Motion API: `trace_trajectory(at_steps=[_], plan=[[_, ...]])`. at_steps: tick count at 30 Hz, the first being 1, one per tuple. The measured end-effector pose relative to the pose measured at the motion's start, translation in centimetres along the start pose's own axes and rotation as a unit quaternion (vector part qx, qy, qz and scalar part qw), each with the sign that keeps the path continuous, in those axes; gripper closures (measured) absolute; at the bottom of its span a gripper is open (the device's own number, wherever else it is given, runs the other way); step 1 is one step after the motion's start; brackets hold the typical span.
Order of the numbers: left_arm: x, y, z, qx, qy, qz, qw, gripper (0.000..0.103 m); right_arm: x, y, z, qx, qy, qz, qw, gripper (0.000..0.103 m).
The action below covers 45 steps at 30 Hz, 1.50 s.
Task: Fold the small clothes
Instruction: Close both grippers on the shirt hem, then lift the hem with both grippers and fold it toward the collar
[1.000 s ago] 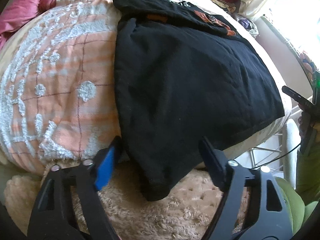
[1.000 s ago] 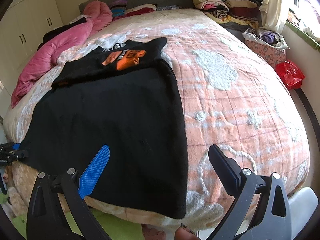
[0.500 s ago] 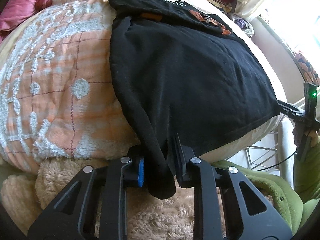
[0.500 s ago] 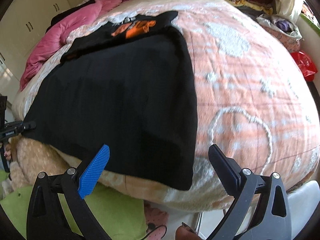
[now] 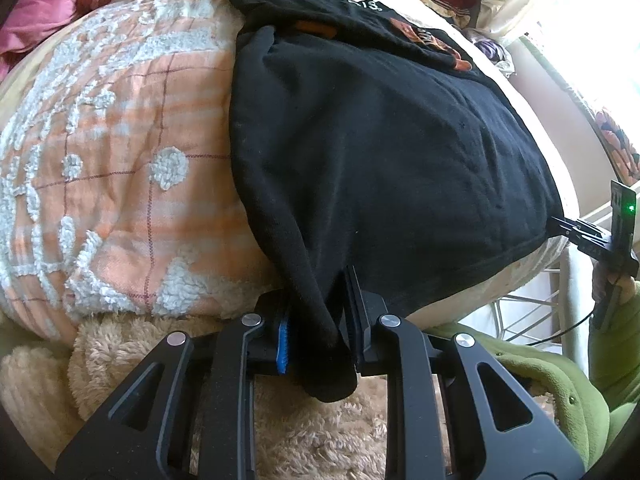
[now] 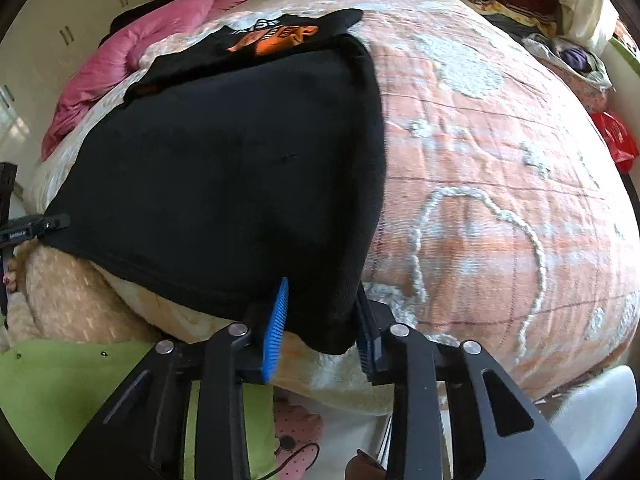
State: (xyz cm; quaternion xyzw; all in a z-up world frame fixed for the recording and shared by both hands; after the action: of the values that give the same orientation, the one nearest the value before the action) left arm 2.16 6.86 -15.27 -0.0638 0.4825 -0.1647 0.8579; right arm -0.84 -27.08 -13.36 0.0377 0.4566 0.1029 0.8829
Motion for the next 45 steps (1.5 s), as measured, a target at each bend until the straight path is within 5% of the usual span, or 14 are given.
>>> trace_trajectory(at_steps=[4, 8, 23, 45], plan=[[0.0, 0.0, 0.1, -0.002, -0.005, 0.004, 1.0000, 0.092, -0.4, 0.2, 0.6, 0.014, -0.015, 0.021, 1.000, 0.093], [-0.5, -0.1, 0.7, 0.000, -0.018, 0.002, 0.9998, 0.099, -1.7, 0.9, 2.2, 0.016, -0.050, 0.045, 0.998, 0.095], [-6.4, 1.5, 5.9, -0.020, -0.122, 0.002, 0.9923, 0.100, -8.5, 0.7, 10.2, 0.028, -0.221, 0.064, 0.973, 0.095], [-8.0, 2.1, 14.8, -0.044, -0.199, 0.026, 0.9786, 0.100, -8.5, -0.2, 16.8, 0.037, -0.293, 0.011, 0.955, 0.095]])
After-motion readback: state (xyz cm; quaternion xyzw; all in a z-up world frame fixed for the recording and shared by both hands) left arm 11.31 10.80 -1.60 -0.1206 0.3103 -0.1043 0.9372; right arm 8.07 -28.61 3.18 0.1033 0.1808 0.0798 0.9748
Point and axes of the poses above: each gripper's, at about its wrist camera, not at the fingertips, and x roughly the way its jaws point, y to its left, z to its top, the point moved 8 cm from there along x, roughly the way its jaws point, and after that the axes turned 8 degrees about -y, right-handed, at the moved point
